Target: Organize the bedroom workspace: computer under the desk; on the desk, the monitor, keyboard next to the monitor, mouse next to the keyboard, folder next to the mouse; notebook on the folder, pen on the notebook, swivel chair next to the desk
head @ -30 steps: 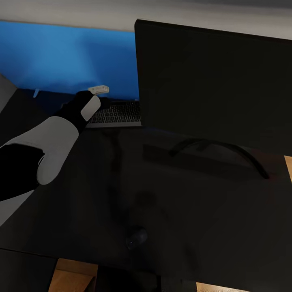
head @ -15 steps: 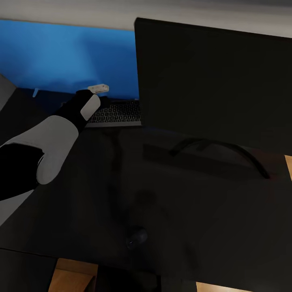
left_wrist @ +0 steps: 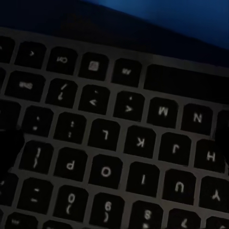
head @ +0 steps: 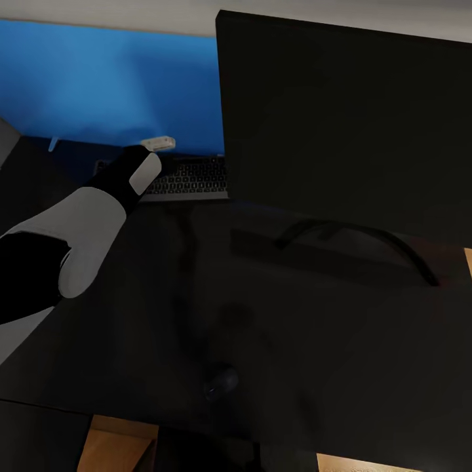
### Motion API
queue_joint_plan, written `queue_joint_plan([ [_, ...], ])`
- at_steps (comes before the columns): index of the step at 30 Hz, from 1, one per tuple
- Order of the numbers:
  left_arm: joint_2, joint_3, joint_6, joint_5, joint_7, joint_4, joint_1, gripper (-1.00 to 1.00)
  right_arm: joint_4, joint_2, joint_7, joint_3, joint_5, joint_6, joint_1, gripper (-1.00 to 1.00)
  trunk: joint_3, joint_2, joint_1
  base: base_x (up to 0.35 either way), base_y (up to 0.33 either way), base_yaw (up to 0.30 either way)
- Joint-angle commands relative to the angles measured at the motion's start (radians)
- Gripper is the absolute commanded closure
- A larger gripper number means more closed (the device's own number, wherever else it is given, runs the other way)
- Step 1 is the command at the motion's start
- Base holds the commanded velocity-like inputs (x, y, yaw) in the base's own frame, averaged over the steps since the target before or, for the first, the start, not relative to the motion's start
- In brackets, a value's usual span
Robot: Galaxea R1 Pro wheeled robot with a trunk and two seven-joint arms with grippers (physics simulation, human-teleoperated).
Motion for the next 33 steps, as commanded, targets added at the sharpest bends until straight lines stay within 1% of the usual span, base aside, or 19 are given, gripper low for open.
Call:
queue_joint_plan([
  [1, 0.001, -0.008, 0.003, 0.011, 0.008, -0.001, 0.000, -1.00, -0.001, -0.001, 0.002, 0.005, -0.010, -0.002, 0.000, -1.00, -0.003, -0.002, 0.001, 0.000, 0.000, 0.000],
  [16, 0.003, -0.008, 0.004, 0.011, 0.008, -0.001, 0.001, -1.00, -0.001, -0.001, 0.002, 0.004, -0.011, -0.002, 0.000, -1.00, -0.025, -0.002, 0.001, 0.000, 0.000, 0.000],
  [25, -0.004, -0.009, 0.005, 0.007, 0.019, -0.001, 0.002, -1.00, -0.001, -0.002, 0.003, 0.004, -0.009, -0.002, 0.000, -1.00, -0.028, -0.002, 0.001, 0.000, 0.000, 0.000],
  [33, -0.003, -0.010, 0.005, 0.007, 0.021, -0.015, 0.001, -1.00, -0.001, -0.002, 0.003, 0.003, -0.008, -0.002, 0.000, -1.00, -0.028, -0.002, 0.001, 0.000, 0.000, 0.000],
])
